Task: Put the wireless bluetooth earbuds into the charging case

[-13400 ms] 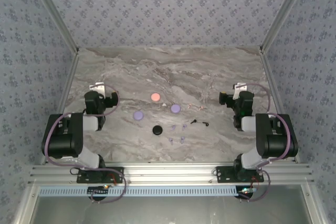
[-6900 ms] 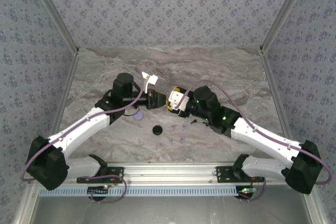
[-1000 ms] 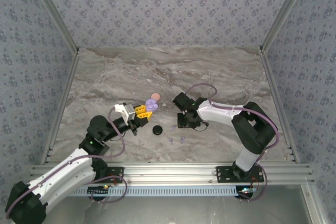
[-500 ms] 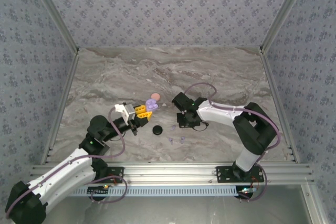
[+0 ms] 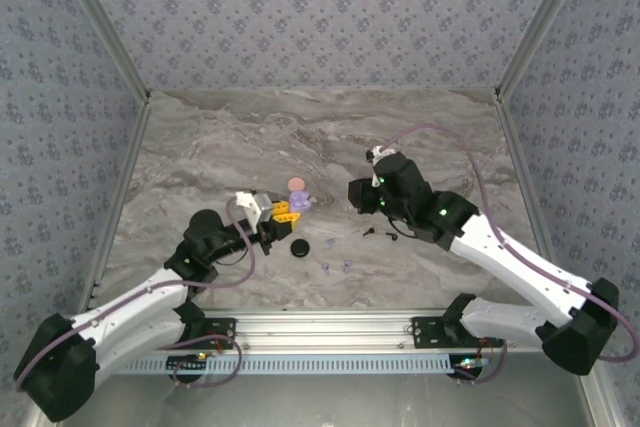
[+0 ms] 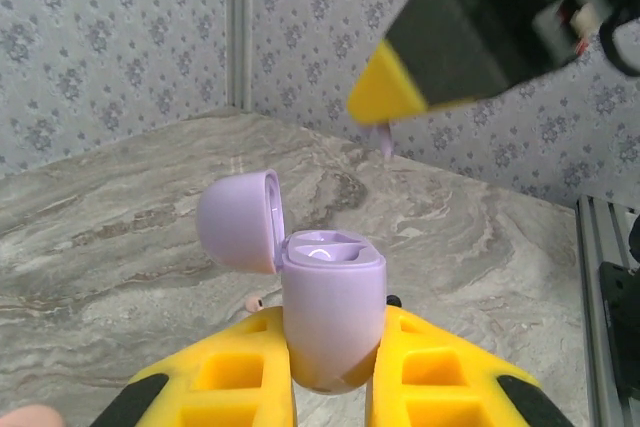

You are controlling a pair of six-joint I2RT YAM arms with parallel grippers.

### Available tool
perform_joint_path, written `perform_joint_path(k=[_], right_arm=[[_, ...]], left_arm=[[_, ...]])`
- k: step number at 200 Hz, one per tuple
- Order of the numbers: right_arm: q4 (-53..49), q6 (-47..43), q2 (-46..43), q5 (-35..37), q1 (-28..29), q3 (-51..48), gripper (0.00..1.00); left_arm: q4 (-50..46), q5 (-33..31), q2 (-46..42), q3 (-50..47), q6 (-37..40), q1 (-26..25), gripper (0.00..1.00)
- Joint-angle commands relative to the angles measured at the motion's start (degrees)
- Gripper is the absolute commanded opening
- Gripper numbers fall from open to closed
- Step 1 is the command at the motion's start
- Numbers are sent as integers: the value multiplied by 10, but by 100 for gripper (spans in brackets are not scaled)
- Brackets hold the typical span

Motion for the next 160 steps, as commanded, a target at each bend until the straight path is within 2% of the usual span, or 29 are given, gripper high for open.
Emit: perform_joint_path(k=[1, 73, 160], right_arm=[[28, -36, -12, -1, 15, 23, 23], [60, -57, 25, 17, 68, 52, 23], [84, -49, 66, 8, 84, 64, 24]], left_arm=[[46, 21, 23, 37, -5, -10, 0], [48, 26, 61, 64, 2, -22, 0], [47, 26, 60, 64, 4, -23, 0]])
